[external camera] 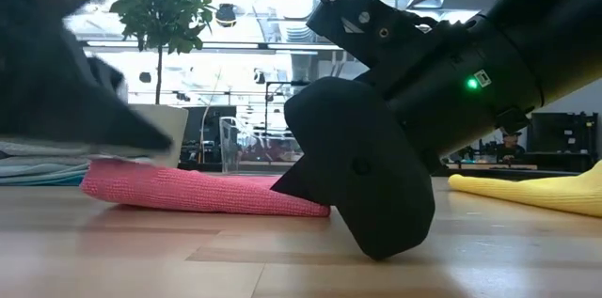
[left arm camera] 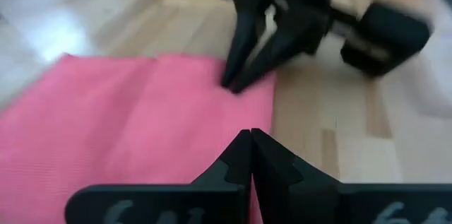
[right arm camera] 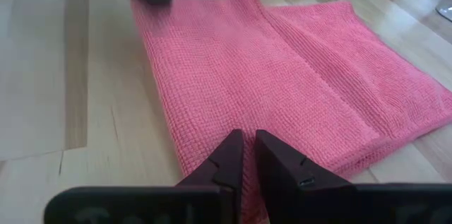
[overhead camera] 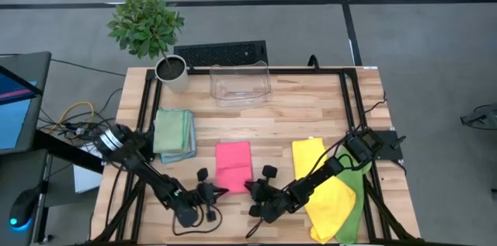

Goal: Fold microfiber towels
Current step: Fold the pink microfiber cloth

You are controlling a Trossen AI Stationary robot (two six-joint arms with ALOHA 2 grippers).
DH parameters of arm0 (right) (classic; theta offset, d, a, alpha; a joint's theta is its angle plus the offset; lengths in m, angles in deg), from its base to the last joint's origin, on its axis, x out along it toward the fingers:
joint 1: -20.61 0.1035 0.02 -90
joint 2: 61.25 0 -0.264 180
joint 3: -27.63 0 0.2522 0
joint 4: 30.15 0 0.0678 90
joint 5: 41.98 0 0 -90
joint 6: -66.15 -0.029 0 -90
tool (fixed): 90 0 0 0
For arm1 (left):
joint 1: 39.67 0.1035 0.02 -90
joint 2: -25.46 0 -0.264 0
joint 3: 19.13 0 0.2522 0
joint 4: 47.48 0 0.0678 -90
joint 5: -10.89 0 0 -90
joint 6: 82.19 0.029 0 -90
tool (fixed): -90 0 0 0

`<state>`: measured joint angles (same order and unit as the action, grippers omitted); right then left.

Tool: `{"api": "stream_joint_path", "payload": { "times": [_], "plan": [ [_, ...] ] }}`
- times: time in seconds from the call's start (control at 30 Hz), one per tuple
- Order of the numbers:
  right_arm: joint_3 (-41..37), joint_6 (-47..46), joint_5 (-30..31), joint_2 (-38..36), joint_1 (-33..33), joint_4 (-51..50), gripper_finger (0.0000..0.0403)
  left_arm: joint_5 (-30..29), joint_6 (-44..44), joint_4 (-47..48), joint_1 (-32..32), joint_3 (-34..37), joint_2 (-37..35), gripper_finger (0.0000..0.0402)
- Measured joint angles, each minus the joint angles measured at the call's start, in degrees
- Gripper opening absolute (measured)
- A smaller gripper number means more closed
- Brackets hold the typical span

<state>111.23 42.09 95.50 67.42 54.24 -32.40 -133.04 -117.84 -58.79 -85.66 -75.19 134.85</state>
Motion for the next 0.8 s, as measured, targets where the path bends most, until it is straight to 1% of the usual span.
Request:
{"api": "stream_joint_path", "payload": {
  "times": [0.13, 0.23, 0.37, 0.4, 0.47, 0.53, 0.6, 0.67, 0.73, 0.8],
  "plan": [
    [0.0, 0.0, 0.04, -0.03, 0.02, -0.59, 0.0065, 5.33, -2.21, 1.82, 0.94, -2.97, 5.09, 0.0],
    [0.01, 0.54, 1.02, -0.27, 0.68, -0.98, 0.0065, 5.72, -5.35, 2.49, 0.86, -4.08, 6.51, 0.0],
    [-0.15, 4.41, 4.17, -2.21, 1.99, -0.81, 0.0065, 5.71, -6.55, 3.05, 0.44, -4.22, 6.65, 0.0],
    [-0.15, 5.54, 5.03, -2.64, 2.32, 0.34, 0.0065, 5.71, -6.77, 3.05, 0.41, -4.22, 6.65, 0.0],
    [-0.07, 9.14, 5.2, -2.85, 2.71, 5.89, 0.0065, 5.81, -7.28, 3.11, 0.41, -4.22, 6.65, 0.0],
    [-0.07, 12.92, 4.13, -2.7, 2.59, 10.96, 0.0065, 5.83, -7.33, 3.13, 0.41, -4.2, 6.67, 0.0],
    [0.08, 14.63, 0.77, -1.34, 1.61, 15.67, 0.0065, 5.58, -7.29, 3.15, 0.39, -4.2, 6.72, 0.0],
    [-0.17, 14.92, -1.64, -0.03, 0.54, 16.73, 0.0065, 5.31, -7.29, 3.09, 0.35, -4.2, 6.76, 0.0],
    [0.02, 12.76, -3.94, 1.83, -0.41, 17.64, 0.0065, 5.44, -7.29, 3.09, 0.35, -4.2, 6.76, 0.0],
    [-0.15, 10.57, -4.15, 3.31, -0.79, 16.13, 0.0065, 5.48, -7.11, 2.51, 0.35, -4.14, 6.76, 0.0]
  ]
}}
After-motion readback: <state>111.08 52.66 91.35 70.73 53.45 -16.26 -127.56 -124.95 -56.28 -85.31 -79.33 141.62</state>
